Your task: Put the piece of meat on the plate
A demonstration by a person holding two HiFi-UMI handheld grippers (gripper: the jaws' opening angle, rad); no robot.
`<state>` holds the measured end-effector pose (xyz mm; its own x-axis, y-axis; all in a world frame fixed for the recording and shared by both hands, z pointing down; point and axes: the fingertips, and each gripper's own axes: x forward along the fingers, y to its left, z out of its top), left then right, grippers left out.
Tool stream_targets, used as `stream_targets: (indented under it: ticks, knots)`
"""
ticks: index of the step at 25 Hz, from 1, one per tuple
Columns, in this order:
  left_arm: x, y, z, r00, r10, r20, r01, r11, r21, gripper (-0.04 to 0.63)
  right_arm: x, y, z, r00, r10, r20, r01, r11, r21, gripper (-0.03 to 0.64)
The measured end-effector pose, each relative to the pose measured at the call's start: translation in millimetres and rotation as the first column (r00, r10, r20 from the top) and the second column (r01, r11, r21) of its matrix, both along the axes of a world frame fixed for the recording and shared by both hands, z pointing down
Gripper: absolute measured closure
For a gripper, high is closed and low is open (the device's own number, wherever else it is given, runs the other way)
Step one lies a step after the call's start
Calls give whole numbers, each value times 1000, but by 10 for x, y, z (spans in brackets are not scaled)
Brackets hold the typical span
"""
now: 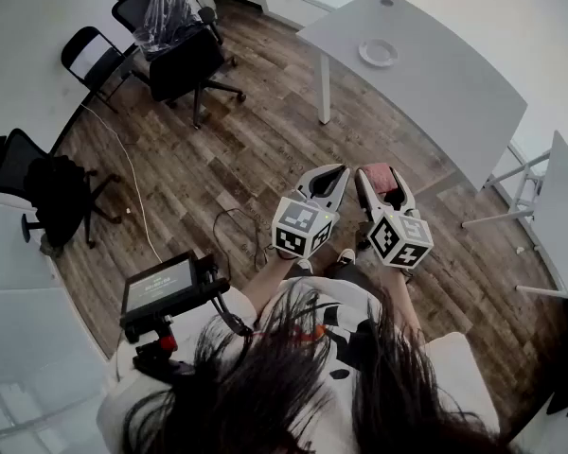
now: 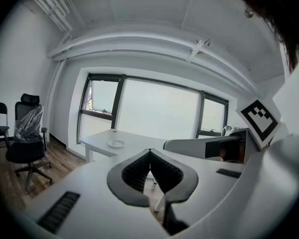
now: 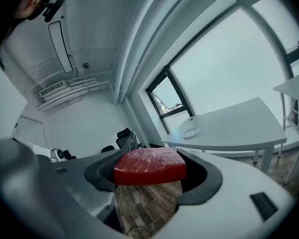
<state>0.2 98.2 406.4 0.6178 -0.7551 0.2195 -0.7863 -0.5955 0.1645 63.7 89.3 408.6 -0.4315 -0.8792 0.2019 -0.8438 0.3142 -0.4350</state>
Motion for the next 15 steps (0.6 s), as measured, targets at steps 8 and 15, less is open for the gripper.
stream_targets:
  ticks: [8,15]
  knots:
    - [28,-25,8,1000,10,19,-10,1000,2,591,30,-57,-19,1000,11,22,-12,1000,13,291]
    - [9,-50,27,1000,-2,25,2,1000,-7,591,70,-73,-11,1000,19,9,-19,1000,9,291]
